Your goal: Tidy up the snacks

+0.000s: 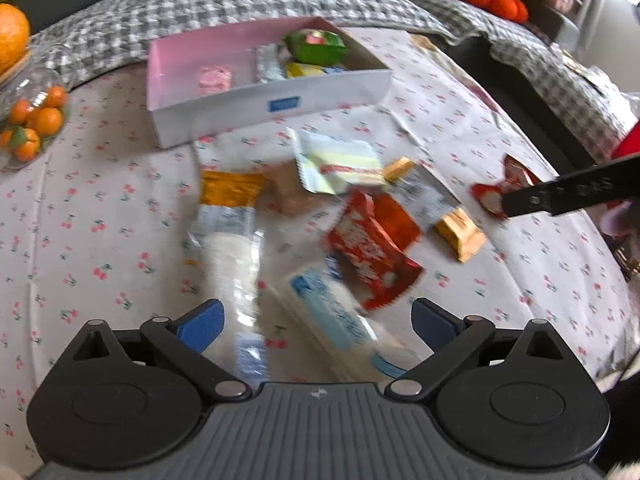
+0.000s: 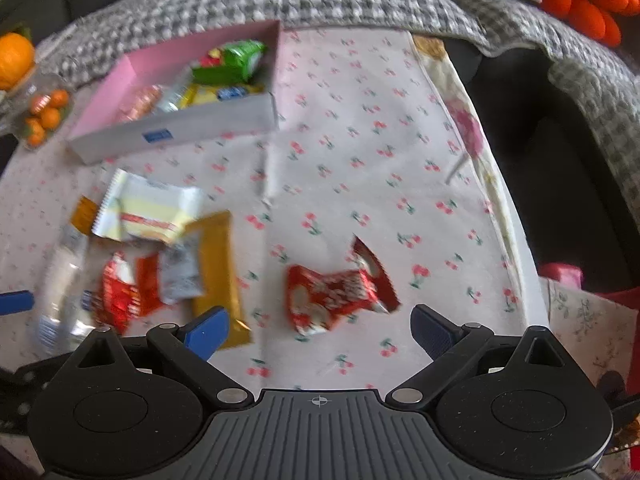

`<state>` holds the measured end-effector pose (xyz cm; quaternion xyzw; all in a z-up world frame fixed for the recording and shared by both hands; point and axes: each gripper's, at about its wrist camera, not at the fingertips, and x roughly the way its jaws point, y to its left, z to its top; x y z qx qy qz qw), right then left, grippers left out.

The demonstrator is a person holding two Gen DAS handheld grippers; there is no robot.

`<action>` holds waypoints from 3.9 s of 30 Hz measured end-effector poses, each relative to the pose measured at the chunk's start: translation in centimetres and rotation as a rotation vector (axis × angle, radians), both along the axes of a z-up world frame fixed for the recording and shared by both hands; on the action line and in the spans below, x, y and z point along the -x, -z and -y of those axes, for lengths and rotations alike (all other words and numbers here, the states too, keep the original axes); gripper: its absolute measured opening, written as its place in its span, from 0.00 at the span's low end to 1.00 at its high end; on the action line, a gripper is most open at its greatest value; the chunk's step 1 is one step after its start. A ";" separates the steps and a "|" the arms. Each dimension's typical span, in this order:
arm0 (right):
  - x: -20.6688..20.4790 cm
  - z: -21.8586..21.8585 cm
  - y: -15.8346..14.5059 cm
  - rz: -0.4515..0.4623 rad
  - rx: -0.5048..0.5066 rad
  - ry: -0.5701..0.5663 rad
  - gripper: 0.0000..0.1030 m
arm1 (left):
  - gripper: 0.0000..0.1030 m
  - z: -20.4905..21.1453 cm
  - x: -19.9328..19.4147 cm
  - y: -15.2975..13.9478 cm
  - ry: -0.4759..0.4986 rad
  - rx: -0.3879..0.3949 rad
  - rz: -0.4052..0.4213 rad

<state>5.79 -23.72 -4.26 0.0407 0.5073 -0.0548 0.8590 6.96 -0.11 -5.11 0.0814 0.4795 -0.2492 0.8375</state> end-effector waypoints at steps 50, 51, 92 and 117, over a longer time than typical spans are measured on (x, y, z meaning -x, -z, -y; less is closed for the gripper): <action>-2.0 0.7 1.4 -0.001 -0.035 0.108 0.37 | 0.18 -1.6 -0.1 0.4 -0.075 0.041 -0.086; -1.9 0.7 1.2 0.003 -0.045 0.107 0.35 | 0.18 -1.6 -0.1 0.4 -0.074 0.042 -0.085; -3.5 0.5 1.0 0.036 -0.141 0.180 0.36 | 0.18 -0.3 0.7 0.8 0.012 -0.028 -0.045; -3.5 -0.6 -3.5 0.143 -0.331 0.167 0.36 | 0.18 -2.3 -2.1 -4.4 -0.094 0.141 0.025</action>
